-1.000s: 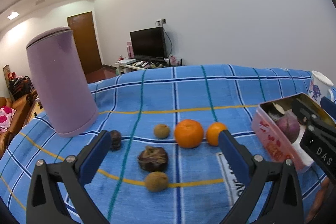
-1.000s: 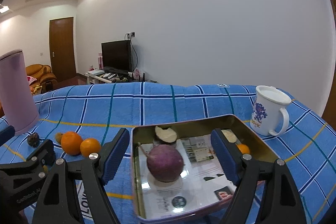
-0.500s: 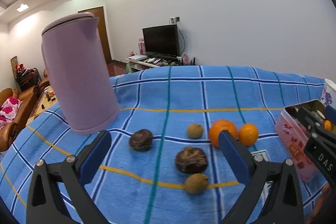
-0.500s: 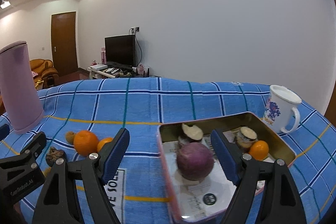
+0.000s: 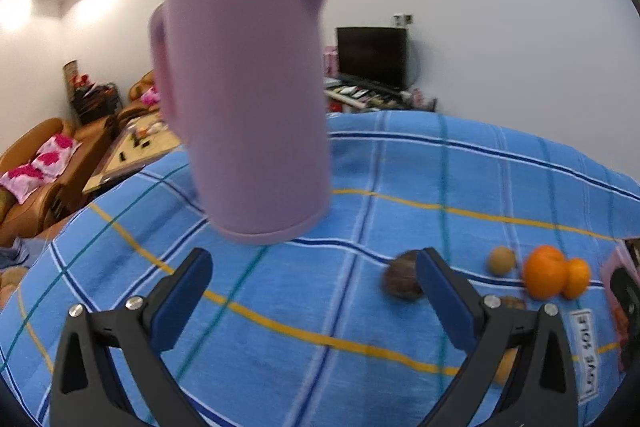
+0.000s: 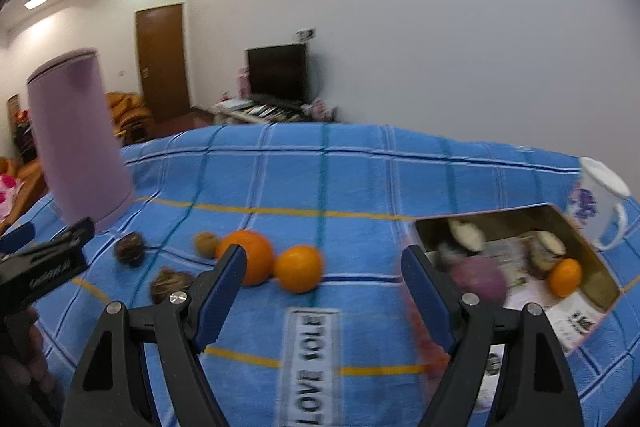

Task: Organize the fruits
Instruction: 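Grasp a small brown potato with the right tool while the left tool grasps a dark brown fruit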

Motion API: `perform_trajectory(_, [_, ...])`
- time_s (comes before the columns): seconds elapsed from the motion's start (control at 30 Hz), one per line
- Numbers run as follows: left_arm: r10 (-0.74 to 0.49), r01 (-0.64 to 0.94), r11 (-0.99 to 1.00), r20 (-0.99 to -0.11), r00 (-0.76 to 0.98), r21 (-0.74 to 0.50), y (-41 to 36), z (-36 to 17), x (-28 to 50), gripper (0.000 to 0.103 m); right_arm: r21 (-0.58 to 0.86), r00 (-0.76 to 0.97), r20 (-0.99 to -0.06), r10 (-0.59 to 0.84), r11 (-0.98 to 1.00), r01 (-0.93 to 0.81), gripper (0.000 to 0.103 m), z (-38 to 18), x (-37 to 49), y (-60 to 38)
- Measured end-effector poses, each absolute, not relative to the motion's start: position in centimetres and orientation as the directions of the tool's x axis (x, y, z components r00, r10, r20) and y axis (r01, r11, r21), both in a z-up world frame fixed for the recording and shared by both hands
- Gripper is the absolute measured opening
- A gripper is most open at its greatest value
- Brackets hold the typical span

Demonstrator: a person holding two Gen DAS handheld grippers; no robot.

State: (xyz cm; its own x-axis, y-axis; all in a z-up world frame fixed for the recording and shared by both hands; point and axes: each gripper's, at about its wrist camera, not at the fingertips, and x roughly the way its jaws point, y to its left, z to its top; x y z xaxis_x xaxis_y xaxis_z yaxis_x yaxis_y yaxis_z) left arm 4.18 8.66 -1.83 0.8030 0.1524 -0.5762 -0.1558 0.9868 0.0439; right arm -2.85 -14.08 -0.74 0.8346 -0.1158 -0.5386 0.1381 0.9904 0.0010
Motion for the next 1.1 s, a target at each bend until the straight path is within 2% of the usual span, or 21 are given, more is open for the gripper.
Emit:
perform_trajectory(0.27, [0.19, -0.198, 0.979, -0.615, 0.765, 0.057, 10.5, -2.5, 4.8, 0.103, 0.062, 0.765, -0.636, 0.103, 0.995, -0.082, 0.079, -2.2, -1.5, -9.7])
perform_trajectory(0.4, [0.156, -0.168, 0.985, -0.604, 0.782, 0.036, 10.6, -2.1, 4.4, 0.103, 0.106, 0.684, -0.703, 0.194, 0.98, -0.169, 0.058, -3.6, -0.5, -7.8])
perform_trajectory(0.57, [0.156, -0.152, 0.987, -0.591, 0.791, 0.057, 10.0, -2.0, 4.2, 0.103, 0.121, 0.62, -0.753, 0.22, 0.973, -0.199, 0.051, -4.8, 0.2, -6.8])
perform_trajectory(0.73, [0.143, -0.133, 0.989, -0.575, 0.806, 0.058, 9.6, -1.8, 4.1, 0.103, 0.126, 0.592, -0.77, 0.238, 0.966, -0.224, 0.033, -4.9, 0.2, -6.9])
perform_trajectory(0.9, [0.115, -0.108, 0.993, -0.567, 0.816, 0.045, 9.4, -1.7, 4.1, 0.103, 0.113, 0.593, -0.771, 0.233, 0.966, -0.233, 0.032, -4.7, -0.5, -7.7])
perform_trajectory(1.1, [0.028, -0.038, 0.999, -0.545, 0.838, -0.006, 8.8, -1.5, 3.7, 0.103, 0.188, 0.65, -0.724, 0.231, 0.973, -0.135, 0.032, -3.9, -1.1, -11.5])
